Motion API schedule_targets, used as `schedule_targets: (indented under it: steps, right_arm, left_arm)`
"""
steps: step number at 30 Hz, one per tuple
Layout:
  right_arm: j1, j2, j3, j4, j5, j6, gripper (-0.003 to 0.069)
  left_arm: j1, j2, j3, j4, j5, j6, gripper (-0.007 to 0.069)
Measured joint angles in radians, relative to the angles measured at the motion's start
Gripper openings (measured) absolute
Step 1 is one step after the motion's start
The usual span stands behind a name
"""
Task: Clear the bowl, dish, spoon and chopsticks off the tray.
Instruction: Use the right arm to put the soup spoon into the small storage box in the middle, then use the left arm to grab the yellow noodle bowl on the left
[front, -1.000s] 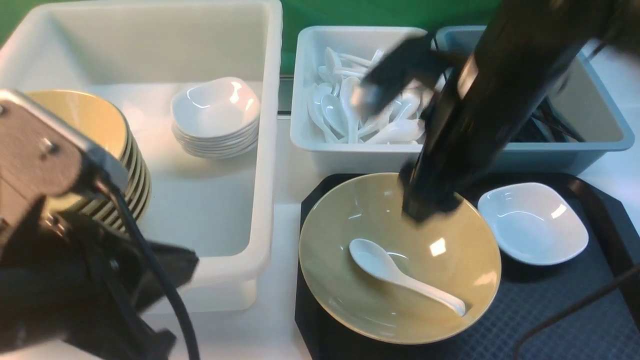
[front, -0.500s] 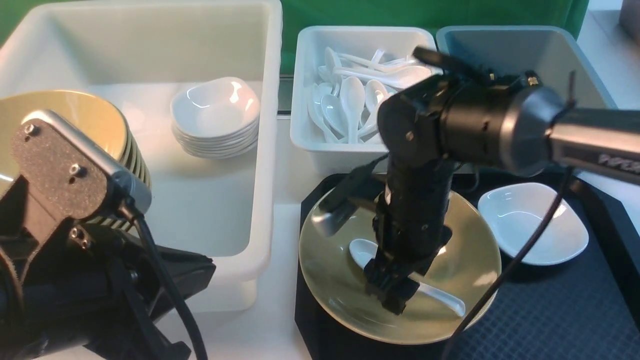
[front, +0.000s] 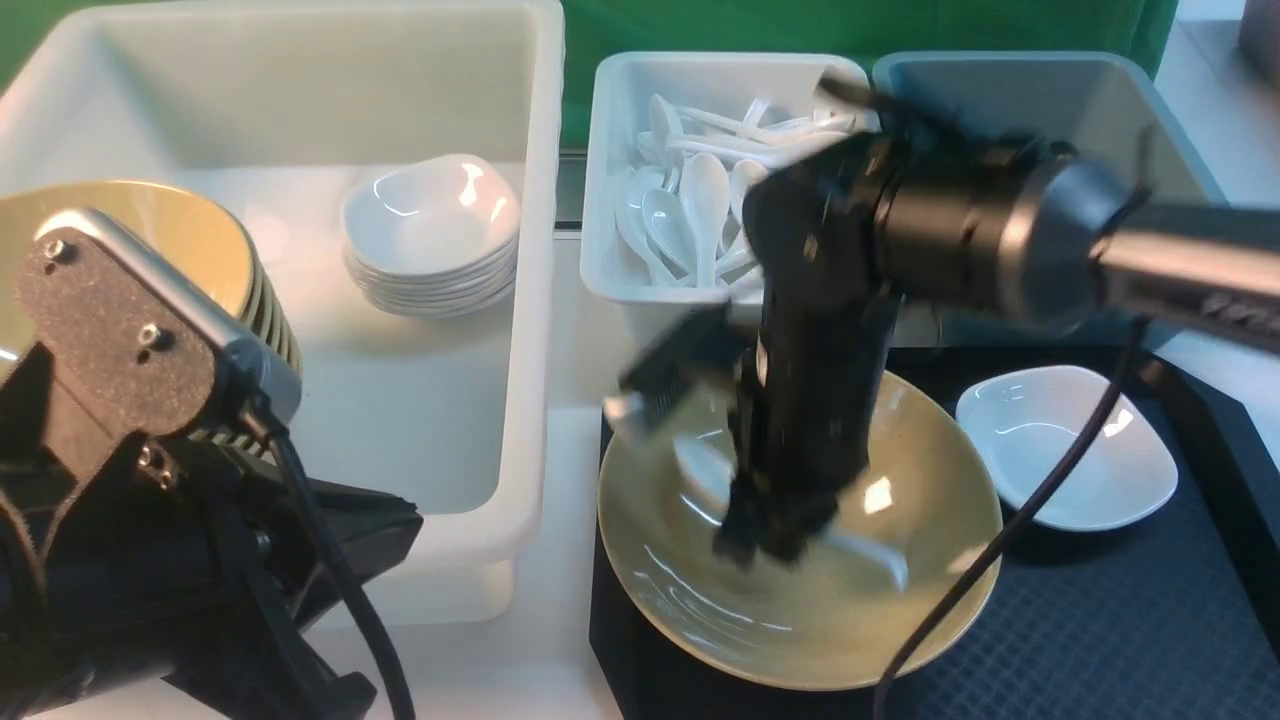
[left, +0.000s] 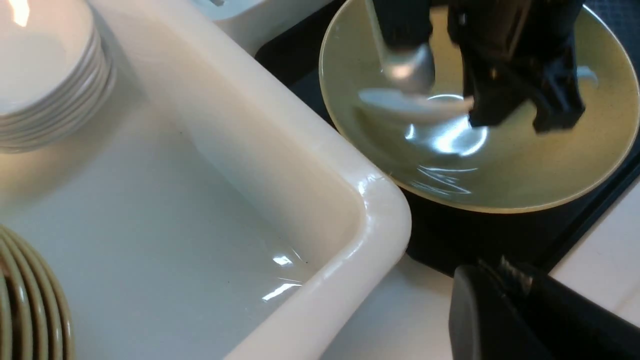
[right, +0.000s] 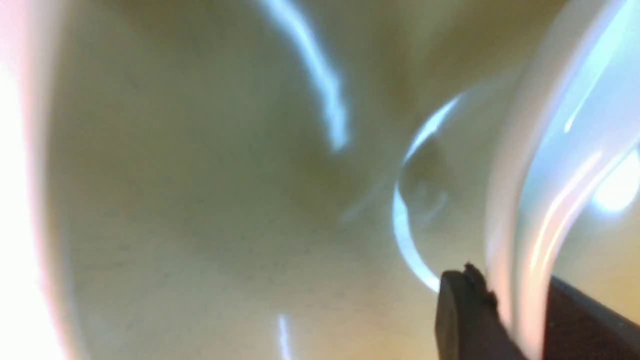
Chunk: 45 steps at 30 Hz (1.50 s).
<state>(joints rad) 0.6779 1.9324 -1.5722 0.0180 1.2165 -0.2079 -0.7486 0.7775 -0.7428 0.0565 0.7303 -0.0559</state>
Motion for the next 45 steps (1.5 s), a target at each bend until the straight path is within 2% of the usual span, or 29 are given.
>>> schedule_targets:
  steps: [4,9,13,14,17,20,21,22,24,28,31,36,37,39,45]
  right_arm:
    - [-0.033,-0.029,-0.158,-0.088,-0.064,0.024,0.0158]
    - [-0.139,0.050,-0.357,-0.132,-0.355,0.163,0.0158]
    - [-0.185,0.136,-0.424,-0.134,-0.468,0.189,0.0176]
    - [-0.197,0.165,-0.443,-0.134,-0.488,0.199,0.0201]
    - [-0.227,0.224,-0.494,-0.134,-0.469,0.263,0.0380]
    - [-0.246,0.218,-0.560,-0.134,-0.299,0.275,0.0578]
    - [-0.246,0.218,-0.560,-0.134,-0.299,0.271,0.0578]
    - [-0.247,0.202,-0.586,-0.134,-0.220,0.240,0.0623]
    - [-0.247,0.167,-0.612,-0.134,-0.090,0.166,0.0652]
    - [-0.247,0.078,-0.584,-0.131,0.013,0.093,0.0636]
    - [-0.247,-0.052,-0.453,-0.131,0.025,0.075,0.0572]
    - [-0.247,-0.267,-0.208,-0.131,0.030,0.067,0.0486]
    - [-0.247,-0.286,-0.196,-0.131,0.031,0.067,0.0483]
    - [-0.247,-0.399,-0.038,-0.130,0.032,0.059,0.0443]
    - [-0.247,-0.573,0.206,-0.130,0.021,0.057,0.0400]
  left_arm:
    - [0.000,0.014,0.000,0.000,-0.023,-0.005,-0.0011]
    - [0.000,0.116,0.000,-0.049,-0.065,-0.028,-0.0011]
    - [0.000,0.180,0.000,-0.131,-0.076,-0.012,-0.0011]
    - [0.000,0.198,0.000,-0.157,-0.081,-0.001,-0.0011]
    - [0.000,0.247,-0.008,-0.209,-0.078,0.024,-0.0011]
    - [0.000,0.318,-0.095,-0.204,-0.026,0.026,0.0004]
    - [0.000,0.329,-0.103,-0.202,-0.018,0.026,0.0008]
    - [0.000,0.366,-0.165,-0.196,0.005,0.040,0.0024]
    - [0.012,0.450,-0.281,-0.191,0.068,0.080,0.0062]
    - [0.065,0.602,-0.471,-0.217,0.196,0.152,0.0166]
    - [0.120,0.731,-0.627,-0.233,0.289,0.196,0.0305]
    - [0.134,0.872,-0.788,-0.203,0.323,0.244,0.0475]
    - [0.134,0.878,-0.795,-0.201,0.325,0.246,0.0480]
    - [0.121,0.979,-0.882,-0.166,0.337,0.265,0.0532]
    - [0.120,1.169,-0.975,-0.118,0.361,0.277,0.0535]
